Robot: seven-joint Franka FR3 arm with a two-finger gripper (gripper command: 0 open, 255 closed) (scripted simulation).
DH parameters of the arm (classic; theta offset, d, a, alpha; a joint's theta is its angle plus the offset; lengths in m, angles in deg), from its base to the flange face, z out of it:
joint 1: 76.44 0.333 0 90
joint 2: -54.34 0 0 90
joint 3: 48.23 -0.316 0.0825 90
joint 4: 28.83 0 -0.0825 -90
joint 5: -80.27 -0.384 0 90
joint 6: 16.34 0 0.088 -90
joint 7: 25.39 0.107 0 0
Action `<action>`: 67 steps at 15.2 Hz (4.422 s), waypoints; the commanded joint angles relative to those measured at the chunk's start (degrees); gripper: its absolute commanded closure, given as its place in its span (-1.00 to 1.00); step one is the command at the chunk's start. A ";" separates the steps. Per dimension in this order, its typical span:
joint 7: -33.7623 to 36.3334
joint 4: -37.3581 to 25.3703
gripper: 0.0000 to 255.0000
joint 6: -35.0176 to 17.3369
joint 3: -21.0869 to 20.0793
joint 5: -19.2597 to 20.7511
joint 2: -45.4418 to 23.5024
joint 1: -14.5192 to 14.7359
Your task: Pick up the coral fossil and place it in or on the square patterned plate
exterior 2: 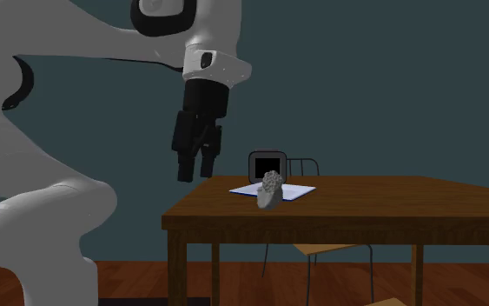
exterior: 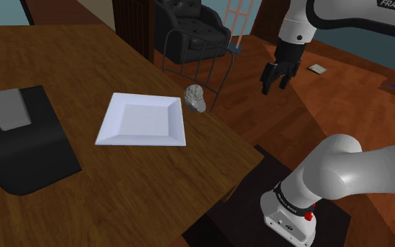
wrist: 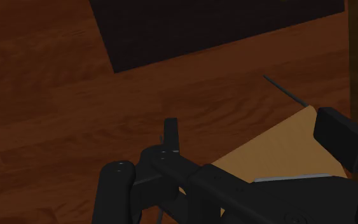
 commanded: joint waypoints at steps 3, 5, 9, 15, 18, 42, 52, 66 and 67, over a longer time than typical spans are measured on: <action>4.68 1.09 -1.00 -2.48 -2.54 -2.72 0.47 0.25; 9.29 1.87 -1.00 -5.17 -5.17 -5.29 0.53 0.48; 18.36 2.42 -1.00 -11.10 -10.56 -9.75 -0.58 0.83; 31.70 0.53 -1.00 -20.63 -19.01 -14.16 -5.11 0.24; 38.44 -1.66 -1.00 -25.27 -23.37 -14.98 -8.44 -0.85; 47.29 -1.47 1.00 -36.94 -30.21 -14.32 -15.69 -3.62; 47.14 -5.02 1.00 -32.82 -29.44 -14.03 -15.12 -3.64; 45.87 -14.81 -1.00 -19.43 -36.29 -5.88 -30.58 -3.98; 45.87 -14.81 -1.00 -19.43 -36.29 -5.87 -30.59 -3.98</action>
